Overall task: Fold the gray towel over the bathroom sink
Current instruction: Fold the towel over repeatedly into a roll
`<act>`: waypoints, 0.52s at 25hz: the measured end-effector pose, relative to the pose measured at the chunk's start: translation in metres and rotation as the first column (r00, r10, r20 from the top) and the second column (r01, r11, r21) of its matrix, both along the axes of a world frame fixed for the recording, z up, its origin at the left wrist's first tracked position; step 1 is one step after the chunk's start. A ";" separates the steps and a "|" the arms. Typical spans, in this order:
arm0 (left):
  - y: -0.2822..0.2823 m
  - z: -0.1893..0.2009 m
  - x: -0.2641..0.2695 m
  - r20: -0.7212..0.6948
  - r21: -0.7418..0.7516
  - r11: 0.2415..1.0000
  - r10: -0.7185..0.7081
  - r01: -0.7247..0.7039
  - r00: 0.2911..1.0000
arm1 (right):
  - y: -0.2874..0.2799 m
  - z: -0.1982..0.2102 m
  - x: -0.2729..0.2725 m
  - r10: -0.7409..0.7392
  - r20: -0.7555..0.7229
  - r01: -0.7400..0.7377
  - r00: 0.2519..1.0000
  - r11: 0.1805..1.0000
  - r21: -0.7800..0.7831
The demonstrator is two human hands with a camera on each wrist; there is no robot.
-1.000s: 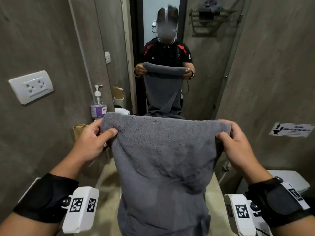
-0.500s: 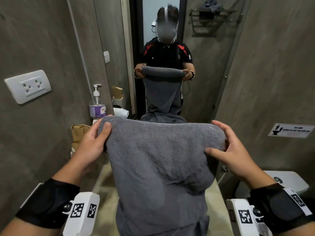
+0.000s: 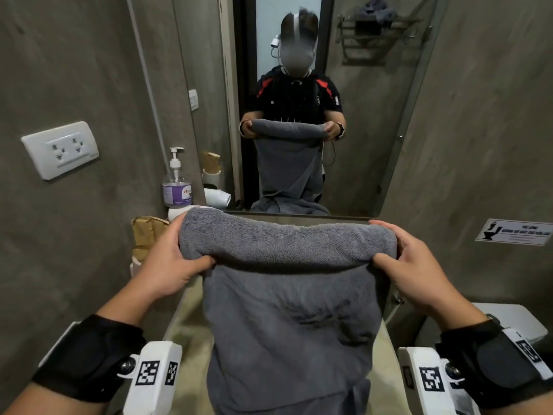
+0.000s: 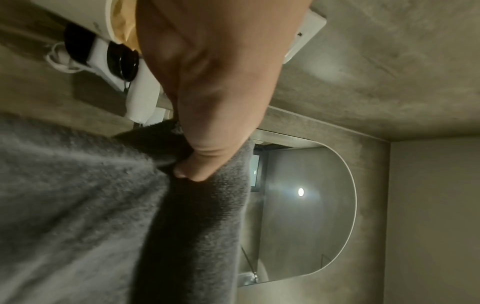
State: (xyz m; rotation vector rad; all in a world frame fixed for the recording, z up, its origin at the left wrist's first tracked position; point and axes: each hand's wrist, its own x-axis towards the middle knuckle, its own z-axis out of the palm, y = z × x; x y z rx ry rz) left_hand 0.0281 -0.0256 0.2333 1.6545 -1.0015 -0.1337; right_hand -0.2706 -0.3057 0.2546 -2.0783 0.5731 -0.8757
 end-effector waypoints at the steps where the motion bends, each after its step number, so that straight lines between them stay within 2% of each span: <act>1: 0.001 0.000 -0.002 -0.017 -0.013 1.000 -0.022 0.022 1.000 | 0.000 0.000 0.000 -0.021 0.027 0.020 0.999 1.000 0.016; 3: 0.004 0.003 -0.005 -0.054 -0.058 0.995 -0.081 0.078 0.995 | -0.001 -0.001 -0.001 -0.045 0.095 0.039 0.994 0.997 0.070; 7: 0.009 0.011 -0.010 -0.052 -0.113 0.993 -0.036 0.030 0.998 | 0.000 -0.004 -0.002 -0.085 0.168 0.058 0.982 0.986 0.159; 10: 0.007 0.014 -0.014 -0.047 -0.122 0.992 -0.041 0.035 0.998 | 0.001 -0.008 -0.001 -0.129 0.164 0.095 0.978 0.976 0.197; 13: 0.002 0.016 -0.018 -0.080 -0.156 0.988 -0.032 0.019 0.996 | 0.002 -0.009 -0.001 -0.099 0.177 0.058 0.979 0.973 0.222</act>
